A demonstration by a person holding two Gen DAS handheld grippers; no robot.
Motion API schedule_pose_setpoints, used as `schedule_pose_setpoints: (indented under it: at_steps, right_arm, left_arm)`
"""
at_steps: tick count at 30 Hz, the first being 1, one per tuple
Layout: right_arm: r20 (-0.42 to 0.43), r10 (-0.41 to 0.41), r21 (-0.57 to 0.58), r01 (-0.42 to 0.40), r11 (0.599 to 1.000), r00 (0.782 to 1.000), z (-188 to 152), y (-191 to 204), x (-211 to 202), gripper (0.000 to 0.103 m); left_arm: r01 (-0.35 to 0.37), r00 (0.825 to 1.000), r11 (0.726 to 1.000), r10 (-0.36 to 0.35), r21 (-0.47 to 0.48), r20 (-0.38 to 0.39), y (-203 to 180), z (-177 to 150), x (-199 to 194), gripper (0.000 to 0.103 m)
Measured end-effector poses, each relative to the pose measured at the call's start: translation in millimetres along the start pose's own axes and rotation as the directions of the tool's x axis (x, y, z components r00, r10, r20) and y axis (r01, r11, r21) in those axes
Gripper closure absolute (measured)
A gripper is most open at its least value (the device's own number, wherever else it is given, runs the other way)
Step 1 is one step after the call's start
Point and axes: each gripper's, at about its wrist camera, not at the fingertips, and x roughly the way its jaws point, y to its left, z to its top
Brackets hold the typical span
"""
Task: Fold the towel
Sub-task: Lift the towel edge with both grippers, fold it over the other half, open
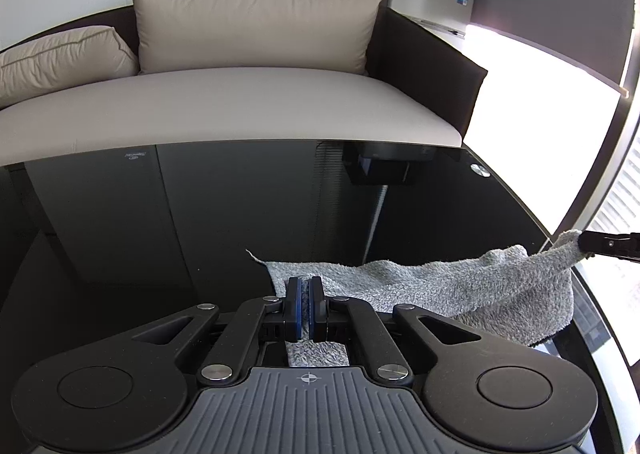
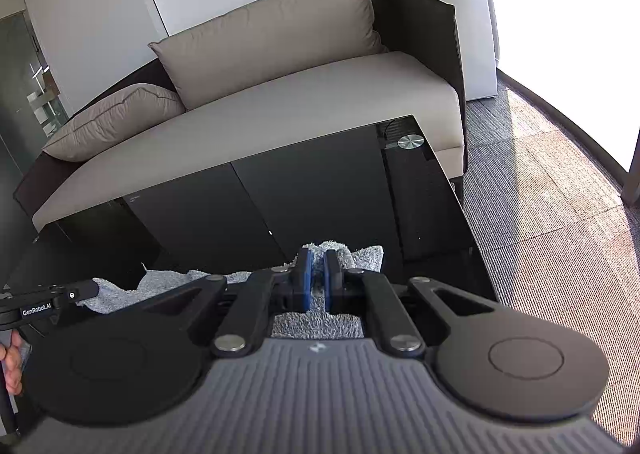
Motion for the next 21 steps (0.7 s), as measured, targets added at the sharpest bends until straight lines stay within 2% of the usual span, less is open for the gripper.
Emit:
schedule_pose_setpoints:
  at_steps: [6,9,14,21]
  right_arm:
    - [-0.043,-0.011,0.018,0.011,1.0,0.999,0,-7,29,0.097]
    - [-0.053,-0.016,0.018,0.017,1.0,0.998,-2,-8,30,0.097]
    - [-0.038,0.014,0.011,-0.014,1.0,0.999,-1,-5,6,0.097]
    - [-0.042,0.08,0.028,-0.079,0.996,0.996,-4,-3,-34,0.097]
  left_arm:
    - [-0.001,1.0,1.0,0.001,-0.017,-0.029,7,1,23,0.1]
    - [0.006,0.999,0.999,-0.007,-0.032,-0.039,10,0,26,0.1]
    - [0.024,0.999,0.999,-0.024,-0.028,-0.025,10,-2,8,0.1]
    - [0.031,1.0,0.999,-0.031,-0.017,0.0,5,-14,-38,0.099]
